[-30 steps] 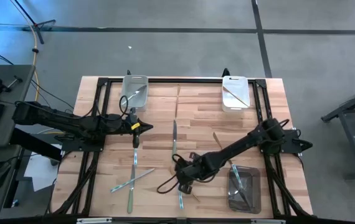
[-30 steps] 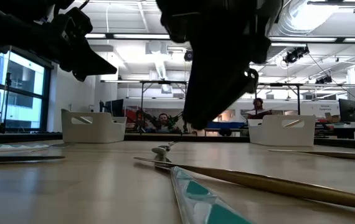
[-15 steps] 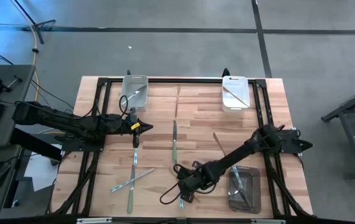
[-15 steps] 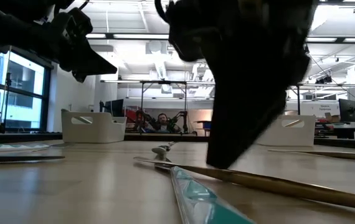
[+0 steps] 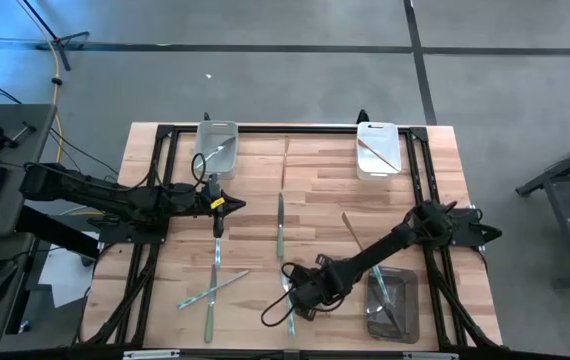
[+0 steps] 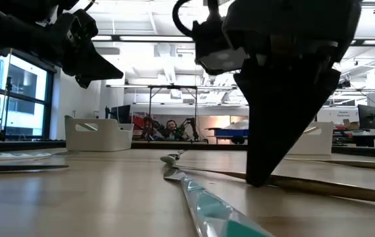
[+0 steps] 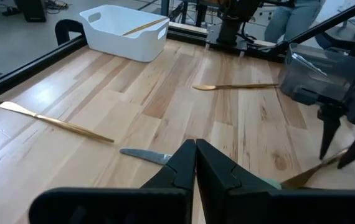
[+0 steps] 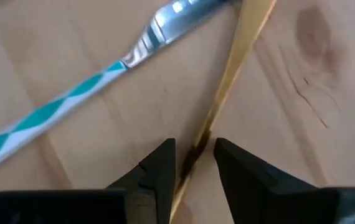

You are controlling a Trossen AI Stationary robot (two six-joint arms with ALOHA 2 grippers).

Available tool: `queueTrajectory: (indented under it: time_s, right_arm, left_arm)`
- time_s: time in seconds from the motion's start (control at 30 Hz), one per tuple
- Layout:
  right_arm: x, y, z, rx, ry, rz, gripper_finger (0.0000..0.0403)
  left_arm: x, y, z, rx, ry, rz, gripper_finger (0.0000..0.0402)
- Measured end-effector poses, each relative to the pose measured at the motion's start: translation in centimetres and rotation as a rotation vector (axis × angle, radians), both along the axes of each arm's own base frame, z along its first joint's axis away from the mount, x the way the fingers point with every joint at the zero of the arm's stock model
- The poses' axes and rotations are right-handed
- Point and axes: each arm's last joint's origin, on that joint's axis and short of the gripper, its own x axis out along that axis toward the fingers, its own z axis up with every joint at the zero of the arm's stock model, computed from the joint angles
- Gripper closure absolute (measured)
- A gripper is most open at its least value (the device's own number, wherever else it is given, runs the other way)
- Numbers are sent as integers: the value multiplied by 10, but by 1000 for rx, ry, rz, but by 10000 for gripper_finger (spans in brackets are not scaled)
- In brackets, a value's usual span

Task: Sort silverware by color (type)
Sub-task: Put the bottom left golden knife into the white bin

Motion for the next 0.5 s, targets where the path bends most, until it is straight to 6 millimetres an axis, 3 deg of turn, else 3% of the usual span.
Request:
queueTrajectory:
  time_s: [0.5]
  right_arm:
    - [-11, -20, 15, 52, 151, -80, 290]
  left_arm:
    - [0, 0, -1, 2, 6, -1, 397]
